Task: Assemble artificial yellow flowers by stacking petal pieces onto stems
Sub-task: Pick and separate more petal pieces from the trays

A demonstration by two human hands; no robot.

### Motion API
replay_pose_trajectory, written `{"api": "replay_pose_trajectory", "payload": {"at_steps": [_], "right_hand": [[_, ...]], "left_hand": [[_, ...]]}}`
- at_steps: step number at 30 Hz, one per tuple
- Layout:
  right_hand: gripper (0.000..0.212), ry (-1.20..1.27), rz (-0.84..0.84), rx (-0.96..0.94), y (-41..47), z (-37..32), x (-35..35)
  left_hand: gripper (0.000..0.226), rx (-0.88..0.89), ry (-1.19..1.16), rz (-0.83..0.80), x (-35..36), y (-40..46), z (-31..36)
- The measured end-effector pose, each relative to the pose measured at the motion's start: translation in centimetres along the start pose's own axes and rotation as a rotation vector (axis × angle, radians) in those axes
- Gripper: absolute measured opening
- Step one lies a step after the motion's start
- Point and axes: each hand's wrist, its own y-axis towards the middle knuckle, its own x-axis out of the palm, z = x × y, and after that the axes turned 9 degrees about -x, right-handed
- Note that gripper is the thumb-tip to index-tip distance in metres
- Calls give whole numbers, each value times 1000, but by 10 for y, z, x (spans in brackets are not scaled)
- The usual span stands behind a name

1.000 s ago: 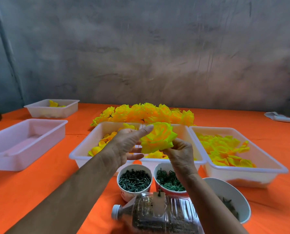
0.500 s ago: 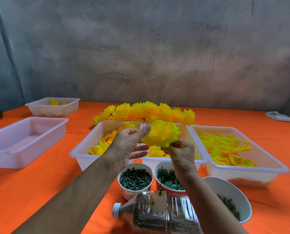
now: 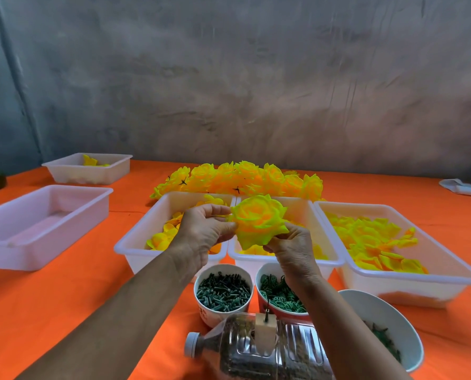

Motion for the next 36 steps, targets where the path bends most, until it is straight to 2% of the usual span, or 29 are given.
{"api": "replay_pose_trajectory", "payload": {"at_steps": [4, 7, 15, 20, 28, 36], "right_hand": [[20, -18, -16, 17, 8, 5, 5], [13, -25, -10, 23, 13, 10, 9], [18, -110, -88, 26, 37, 17, 25], [20, -98, -84, 154, 67, 20, 42], [14, -54, -49, 349, 136, 42, 71], [17, -138, -39, 402, 215, 81, 109]], "left_hand": [[14, -43, -90, 1, -4, 10, 0], [13, -93, -112, -3, -7, 14, -1], [12, 13, -83, 149, -15, 42, 5], [22, 23, -54, 264, -20, 74, 1], [27, 83, 51, 398, -31, 138, -12], [28, 135, 129, 489, -46, 187, -36]]}}
